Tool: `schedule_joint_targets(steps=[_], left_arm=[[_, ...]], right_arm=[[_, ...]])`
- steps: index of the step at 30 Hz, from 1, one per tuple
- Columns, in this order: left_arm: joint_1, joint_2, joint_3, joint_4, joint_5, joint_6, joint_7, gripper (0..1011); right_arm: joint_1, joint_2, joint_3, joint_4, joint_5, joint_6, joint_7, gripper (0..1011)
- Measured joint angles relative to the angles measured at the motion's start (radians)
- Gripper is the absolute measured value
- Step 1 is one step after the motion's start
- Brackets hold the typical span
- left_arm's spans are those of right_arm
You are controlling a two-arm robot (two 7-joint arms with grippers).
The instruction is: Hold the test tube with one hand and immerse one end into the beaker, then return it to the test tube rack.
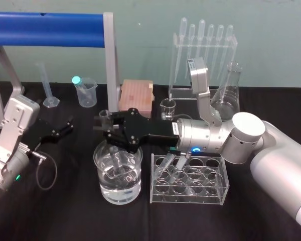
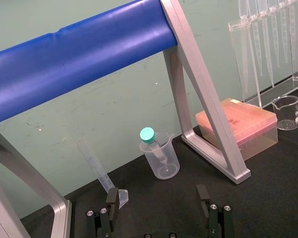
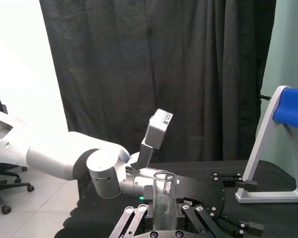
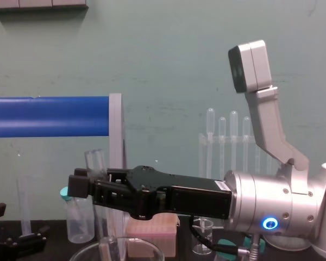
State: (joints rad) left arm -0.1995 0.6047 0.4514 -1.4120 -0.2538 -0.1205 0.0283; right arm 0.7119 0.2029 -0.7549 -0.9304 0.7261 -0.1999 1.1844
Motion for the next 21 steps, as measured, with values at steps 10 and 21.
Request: schedule_joint_targets(steps=[10, 21], left_arm=[[0.000, 0.000, 0.000, 0.000, 0.000, 0.000, 0.000, 1000], [0.000, 0.000, 0.000, 0.000, 0.000, 0.000, 0.000, 1000]], right_arm=[[0.001, 0.000, 0.000, 0.001, 0.001, 0.000, 0.001, 226], [0.001, 0.000, 0.000, 0.001, 0.001, 0.000, 0.002, 226]])
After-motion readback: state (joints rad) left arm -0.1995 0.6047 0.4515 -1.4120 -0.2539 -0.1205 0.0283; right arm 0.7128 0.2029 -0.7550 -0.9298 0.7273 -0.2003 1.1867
